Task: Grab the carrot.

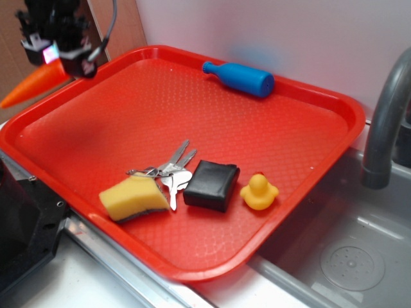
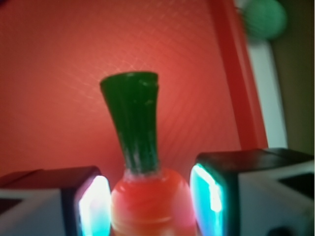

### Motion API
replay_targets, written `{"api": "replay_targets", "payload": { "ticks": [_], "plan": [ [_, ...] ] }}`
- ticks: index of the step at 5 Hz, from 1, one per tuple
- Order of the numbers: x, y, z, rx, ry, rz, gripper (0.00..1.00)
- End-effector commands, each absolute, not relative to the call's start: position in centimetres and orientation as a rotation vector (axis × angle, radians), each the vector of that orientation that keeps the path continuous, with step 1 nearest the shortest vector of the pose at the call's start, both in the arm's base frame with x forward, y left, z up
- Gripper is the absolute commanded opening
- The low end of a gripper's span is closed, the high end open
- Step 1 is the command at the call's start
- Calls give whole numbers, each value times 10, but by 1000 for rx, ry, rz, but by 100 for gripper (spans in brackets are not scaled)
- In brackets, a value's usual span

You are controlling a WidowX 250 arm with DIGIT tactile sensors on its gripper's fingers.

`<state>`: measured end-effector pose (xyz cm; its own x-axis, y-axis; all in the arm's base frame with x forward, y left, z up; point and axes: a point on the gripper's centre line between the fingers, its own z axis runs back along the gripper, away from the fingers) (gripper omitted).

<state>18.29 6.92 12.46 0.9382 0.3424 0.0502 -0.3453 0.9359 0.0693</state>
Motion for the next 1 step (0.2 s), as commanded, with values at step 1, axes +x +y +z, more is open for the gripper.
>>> {"api": "replay_targets", "payload": {
  "ticks": [1],
  "plan": [
    [183,40,239,29,-195,390,0]
  ]
}}
